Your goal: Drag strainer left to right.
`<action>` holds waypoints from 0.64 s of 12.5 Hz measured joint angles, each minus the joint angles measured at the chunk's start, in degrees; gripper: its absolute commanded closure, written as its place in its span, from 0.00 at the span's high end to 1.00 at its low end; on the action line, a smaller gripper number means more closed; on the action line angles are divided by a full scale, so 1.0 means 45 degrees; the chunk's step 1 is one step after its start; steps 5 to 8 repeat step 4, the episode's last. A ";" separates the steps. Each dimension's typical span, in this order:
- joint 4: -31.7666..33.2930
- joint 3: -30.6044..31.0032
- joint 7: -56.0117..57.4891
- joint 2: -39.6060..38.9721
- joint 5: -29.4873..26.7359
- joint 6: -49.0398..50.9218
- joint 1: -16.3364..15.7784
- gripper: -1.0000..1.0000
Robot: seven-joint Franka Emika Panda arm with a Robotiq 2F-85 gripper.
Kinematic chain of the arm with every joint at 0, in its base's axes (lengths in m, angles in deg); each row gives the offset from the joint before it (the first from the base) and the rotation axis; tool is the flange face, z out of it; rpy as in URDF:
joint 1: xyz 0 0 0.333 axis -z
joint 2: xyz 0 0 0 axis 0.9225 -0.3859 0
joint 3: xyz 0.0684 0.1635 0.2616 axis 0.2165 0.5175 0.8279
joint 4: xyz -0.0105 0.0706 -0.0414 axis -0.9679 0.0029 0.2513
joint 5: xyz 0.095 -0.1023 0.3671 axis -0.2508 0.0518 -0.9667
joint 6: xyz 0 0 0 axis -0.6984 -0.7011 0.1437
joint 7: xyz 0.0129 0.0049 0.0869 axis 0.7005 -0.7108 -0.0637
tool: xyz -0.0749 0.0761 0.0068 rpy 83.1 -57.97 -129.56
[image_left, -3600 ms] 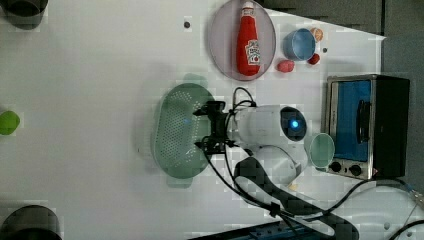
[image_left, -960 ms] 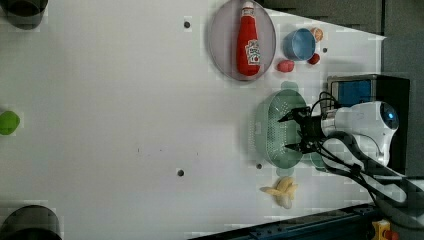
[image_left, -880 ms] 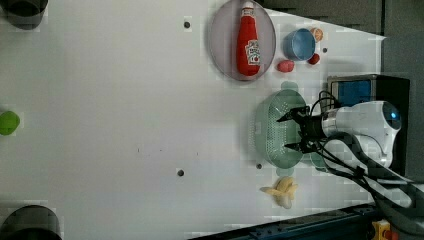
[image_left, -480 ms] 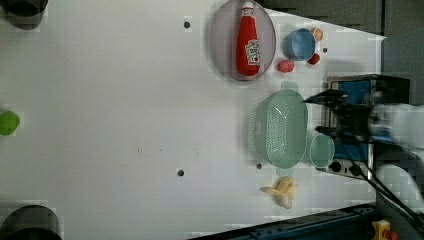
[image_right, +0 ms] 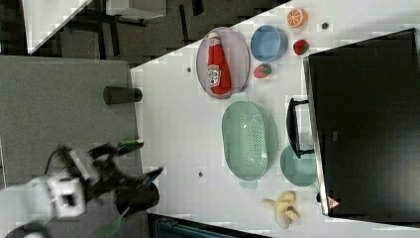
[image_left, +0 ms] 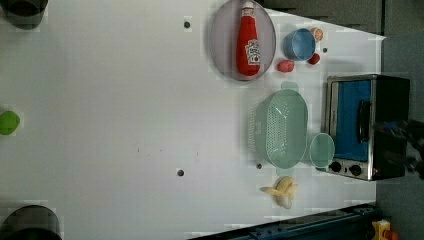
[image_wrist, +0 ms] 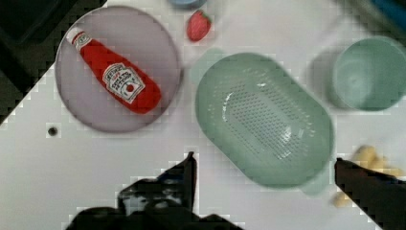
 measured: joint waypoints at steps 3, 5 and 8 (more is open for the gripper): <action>-0.0895 -0.0082 0.0419 0.0908 -0.0326 0.1977 0.0047 1.00; -0.1169 -0.0266 0.0607 0.0964 -0.0192 0.2016 0.0014 1.00; -0.1169 -0.0266 0.0607 0.0964 -0.0192 0.2016 0.0014 1.00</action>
